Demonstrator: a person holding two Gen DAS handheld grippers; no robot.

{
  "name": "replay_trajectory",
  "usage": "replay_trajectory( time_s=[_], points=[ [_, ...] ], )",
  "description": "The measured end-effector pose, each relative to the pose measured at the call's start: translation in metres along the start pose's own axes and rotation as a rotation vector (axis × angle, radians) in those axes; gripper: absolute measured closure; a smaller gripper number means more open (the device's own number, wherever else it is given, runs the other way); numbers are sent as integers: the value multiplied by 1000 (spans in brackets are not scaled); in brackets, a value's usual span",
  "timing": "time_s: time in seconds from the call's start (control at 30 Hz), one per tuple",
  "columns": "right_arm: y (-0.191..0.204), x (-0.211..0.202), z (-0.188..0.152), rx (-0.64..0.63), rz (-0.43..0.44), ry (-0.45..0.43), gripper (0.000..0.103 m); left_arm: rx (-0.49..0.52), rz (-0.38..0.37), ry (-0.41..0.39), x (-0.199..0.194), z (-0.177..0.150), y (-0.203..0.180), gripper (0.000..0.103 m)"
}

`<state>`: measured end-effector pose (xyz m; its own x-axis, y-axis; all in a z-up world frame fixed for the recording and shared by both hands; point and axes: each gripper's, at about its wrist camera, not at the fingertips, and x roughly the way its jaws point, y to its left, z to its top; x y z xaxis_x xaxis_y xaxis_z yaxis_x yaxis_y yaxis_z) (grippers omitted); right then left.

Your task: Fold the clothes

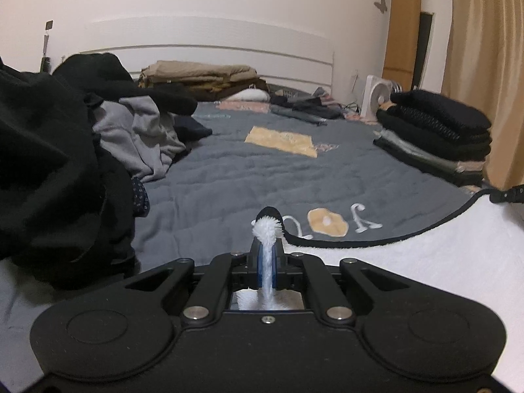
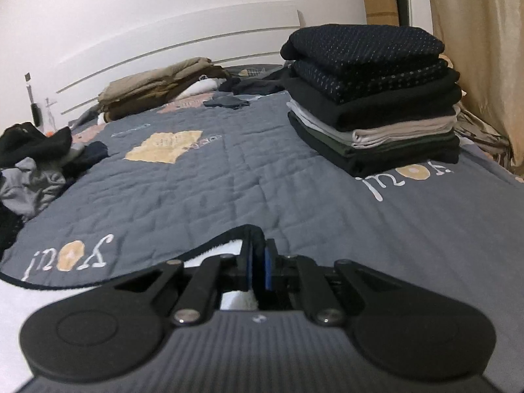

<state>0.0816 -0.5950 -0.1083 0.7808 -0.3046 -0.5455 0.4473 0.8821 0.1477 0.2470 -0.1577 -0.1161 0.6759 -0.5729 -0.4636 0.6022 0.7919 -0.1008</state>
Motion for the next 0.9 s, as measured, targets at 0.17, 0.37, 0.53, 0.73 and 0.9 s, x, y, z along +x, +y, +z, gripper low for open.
replay_trajectory(
  time_s=[0.17, 0.37, 0.53, 0.73, 0.9],
  points=[
    [1, 21, -2, -10, -15, 58, 95, -2, 11, 62, 18, -5, 3, 97],
    [-4, 15, -7, -39, -57, 160, 68, -47, 70, 107, -2, -12, 14, 51],
    [-9, -51, -15, 16, -5, 97, 61, -101, 51, 65, -66, -17, 8, 50],
    [-5, -118, -51, 87, 43, 117, 57, -199, -1, 12, -147, -33, -23, 37],
    [-11, -153, -86, 209, 63, 158, 56, -279, -24, 0, -195, -59, -43, 29]
  ],
)
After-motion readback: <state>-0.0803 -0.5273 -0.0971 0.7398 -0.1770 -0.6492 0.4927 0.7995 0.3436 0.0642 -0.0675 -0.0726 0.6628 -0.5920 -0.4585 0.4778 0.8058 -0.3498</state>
